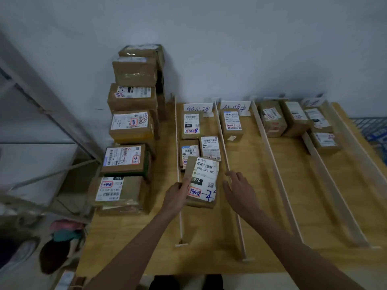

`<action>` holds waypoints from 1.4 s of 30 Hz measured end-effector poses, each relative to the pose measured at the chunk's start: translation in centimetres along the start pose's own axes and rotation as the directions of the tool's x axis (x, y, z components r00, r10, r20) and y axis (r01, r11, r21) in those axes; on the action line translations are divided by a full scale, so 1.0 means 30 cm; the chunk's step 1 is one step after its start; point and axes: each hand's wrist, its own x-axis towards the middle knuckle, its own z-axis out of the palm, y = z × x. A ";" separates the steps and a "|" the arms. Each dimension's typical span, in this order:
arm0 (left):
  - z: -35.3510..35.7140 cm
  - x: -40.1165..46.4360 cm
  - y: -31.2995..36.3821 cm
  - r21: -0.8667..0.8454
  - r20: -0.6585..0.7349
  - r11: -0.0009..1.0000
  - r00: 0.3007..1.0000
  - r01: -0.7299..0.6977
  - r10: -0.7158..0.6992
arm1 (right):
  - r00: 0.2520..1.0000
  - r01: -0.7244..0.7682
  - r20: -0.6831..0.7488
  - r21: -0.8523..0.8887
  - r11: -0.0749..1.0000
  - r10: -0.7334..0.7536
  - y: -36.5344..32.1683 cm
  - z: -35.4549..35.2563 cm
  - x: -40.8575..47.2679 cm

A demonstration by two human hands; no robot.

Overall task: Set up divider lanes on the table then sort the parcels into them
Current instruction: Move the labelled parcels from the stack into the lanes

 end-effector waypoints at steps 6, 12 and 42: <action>0.061 0.028 0.126 -0.015 -0.031 0.999 0.999 -0.030 0.029 | 0.999 0.040 -0.034 0.027 0.999 -0.039 0.052 -0.094 0.090; 0.059 0.177 0.280 -0.005 -0.048 0.998 0.997 -0.055 0.055 | 0.997 0.045 -0.073 0.095 0.995 -0.038 0.027 -0.166 0.263; 0.205 0.070 -0.089 -0.138 -0.062 0.985 0.991 0.107 -0.116 | 0.999 0.040 0.018 0.030 0.999 -0.040 0.136 0.035 0.165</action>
